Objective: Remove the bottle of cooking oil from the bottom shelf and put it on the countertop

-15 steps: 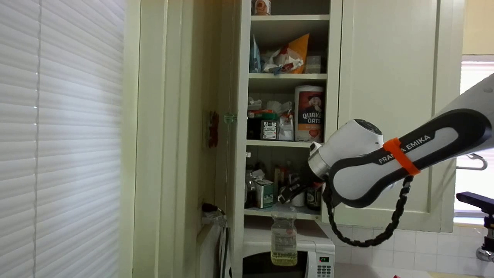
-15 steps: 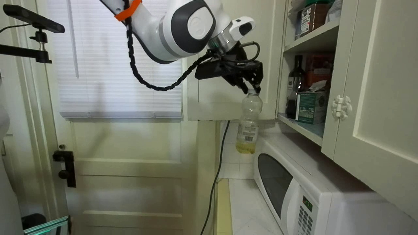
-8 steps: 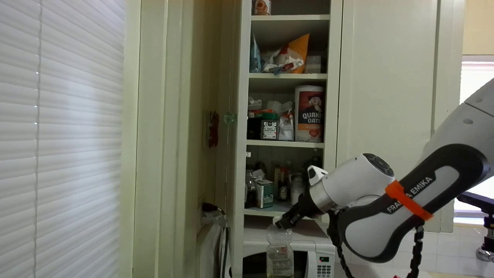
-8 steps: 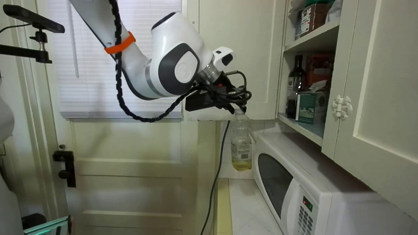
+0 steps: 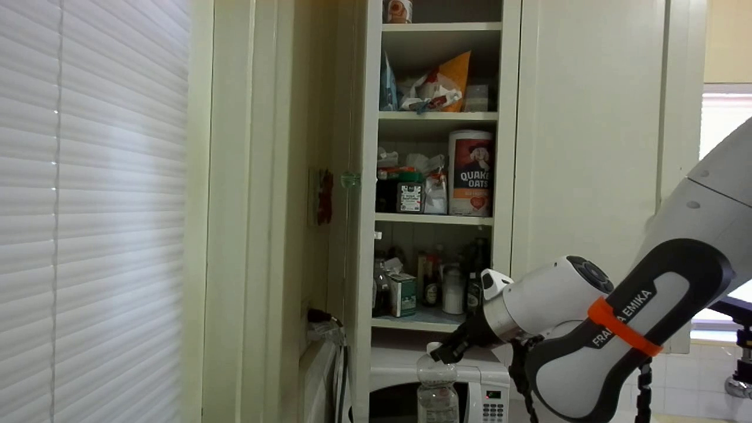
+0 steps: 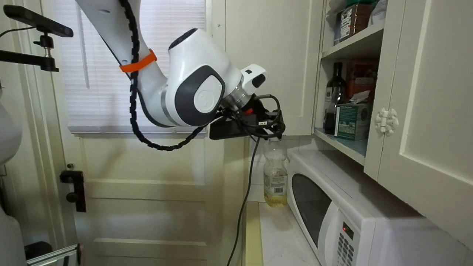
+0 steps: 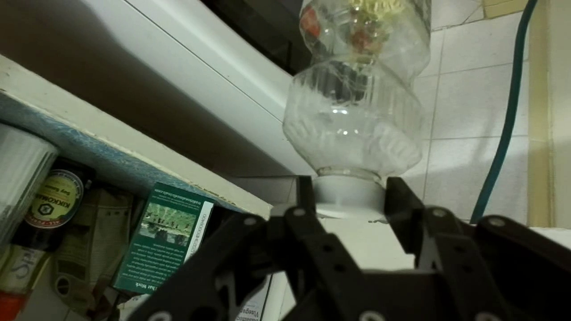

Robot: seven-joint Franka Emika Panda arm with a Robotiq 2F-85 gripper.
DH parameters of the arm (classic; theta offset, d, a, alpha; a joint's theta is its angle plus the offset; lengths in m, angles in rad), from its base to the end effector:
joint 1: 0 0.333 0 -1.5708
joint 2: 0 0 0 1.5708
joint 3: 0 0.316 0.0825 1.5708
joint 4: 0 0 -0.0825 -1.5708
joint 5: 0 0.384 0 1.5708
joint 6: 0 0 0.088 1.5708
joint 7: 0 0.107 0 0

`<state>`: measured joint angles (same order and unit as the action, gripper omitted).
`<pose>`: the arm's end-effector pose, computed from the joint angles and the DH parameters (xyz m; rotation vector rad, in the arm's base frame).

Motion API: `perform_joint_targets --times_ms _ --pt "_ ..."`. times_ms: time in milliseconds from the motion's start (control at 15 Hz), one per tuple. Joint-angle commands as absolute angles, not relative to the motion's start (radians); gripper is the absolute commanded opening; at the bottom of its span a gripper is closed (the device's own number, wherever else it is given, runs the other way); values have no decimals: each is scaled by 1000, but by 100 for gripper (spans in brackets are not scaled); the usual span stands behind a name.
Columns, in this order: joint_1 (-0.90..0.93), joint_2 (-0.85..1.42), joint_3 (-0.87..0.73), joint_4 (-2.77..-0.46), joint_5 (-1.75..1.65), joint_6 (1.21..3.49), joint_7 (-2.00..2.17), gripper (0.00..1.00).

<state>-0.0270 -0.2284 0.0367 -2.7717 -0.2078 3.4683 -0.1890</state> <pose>0.4294 0.0285 0.3928 2.6538 0.5819 1.3335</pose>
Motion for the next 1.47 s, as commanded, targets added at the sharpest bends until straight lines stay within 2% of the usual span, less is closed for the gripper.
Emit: perform_joint_targets --times_ms 0,600,933,1000,1400 --pt "-16 -230 27 -2772 -201 3466 -195 19" --pt "-35 96 106 -2686 2 3652 -267 19" --pt "7 287 96 -2622 61 3811 -295 19" --pt "48 320 55 -2608 45 3837 -278 19" --pt "100 450 6 -2525 31 3887 -265 19"
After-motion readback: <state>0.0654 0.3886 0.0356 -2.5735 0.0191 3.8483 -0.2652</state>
